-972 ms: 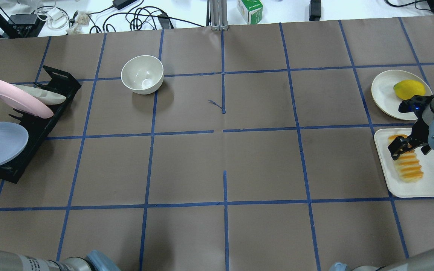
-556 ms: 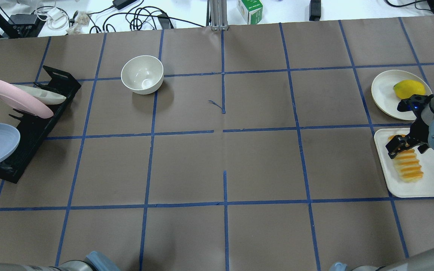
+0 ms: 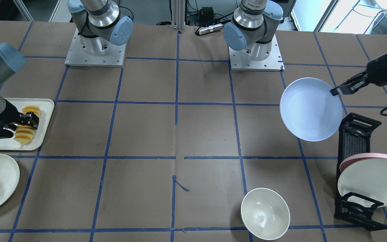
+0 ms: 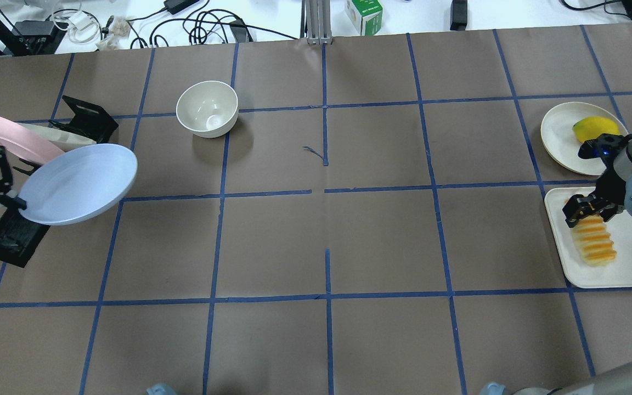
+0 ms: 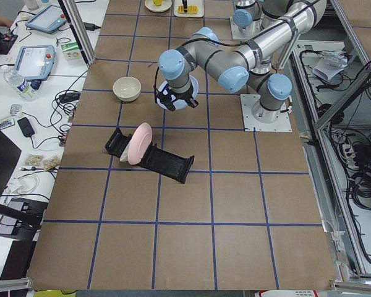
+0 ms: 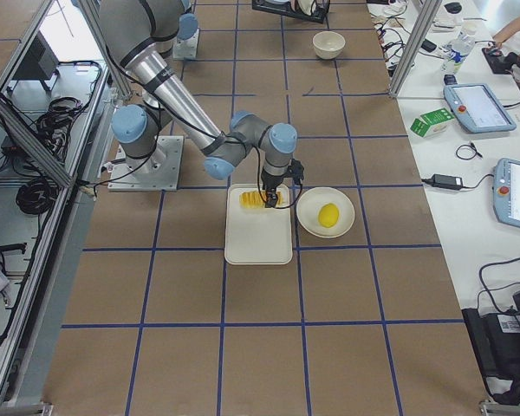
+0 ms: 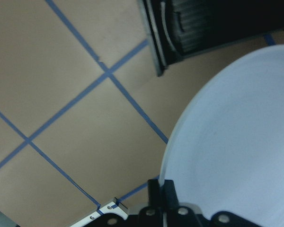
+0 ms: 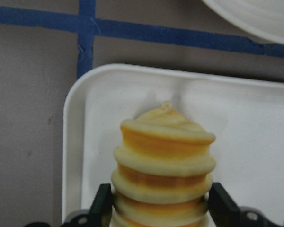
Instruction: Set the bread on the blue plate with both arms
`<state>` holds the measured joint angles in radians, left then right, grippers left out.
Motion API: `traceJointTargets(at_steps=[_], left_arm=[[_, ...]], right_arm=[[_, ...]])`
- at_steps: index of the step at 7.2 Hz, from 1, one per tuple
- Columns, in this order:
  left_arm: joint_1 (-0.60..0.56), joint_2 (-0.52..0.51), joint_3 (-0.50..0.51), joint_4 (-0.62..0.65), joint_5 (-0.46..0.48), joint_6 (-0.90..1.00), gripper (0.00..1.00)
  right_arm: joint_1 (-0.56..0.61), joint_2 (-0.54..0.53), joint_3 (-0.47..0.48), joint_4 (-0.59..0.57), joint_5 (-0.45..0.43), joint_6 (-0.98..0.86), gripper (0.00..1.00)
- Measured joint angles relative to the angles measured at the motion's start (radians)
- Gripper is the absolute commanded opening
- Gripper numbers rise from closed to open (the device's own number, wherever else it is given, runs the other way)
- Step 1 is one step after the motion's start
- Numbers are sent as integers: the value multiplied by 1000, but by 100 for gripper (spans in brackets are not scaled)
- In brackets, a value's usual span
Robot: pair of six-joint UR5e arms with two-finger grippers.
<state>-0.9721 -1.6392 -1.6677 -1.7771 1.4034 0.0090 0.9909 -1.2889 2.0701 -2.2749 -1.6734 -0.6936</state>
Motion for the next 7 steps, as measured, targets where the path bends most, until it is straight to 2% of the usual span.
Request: traceJointTargets(at_steps=[1,3,6,7], left_arm=[[-84,2,-21,27,-59,-11,0],[-288,-20,-55,215,-94,-35,0],[-565,-106,-262,808,-99,-338,0],[-625,-154,-309,940,-100,-439,0]], right_arm=[[0,-2,0,2,3,0,16],[2,-15,-13,9,5,7,13],[13,-23,-153,139,6,12,12],[29,-17,-198,176,11,22,10]])
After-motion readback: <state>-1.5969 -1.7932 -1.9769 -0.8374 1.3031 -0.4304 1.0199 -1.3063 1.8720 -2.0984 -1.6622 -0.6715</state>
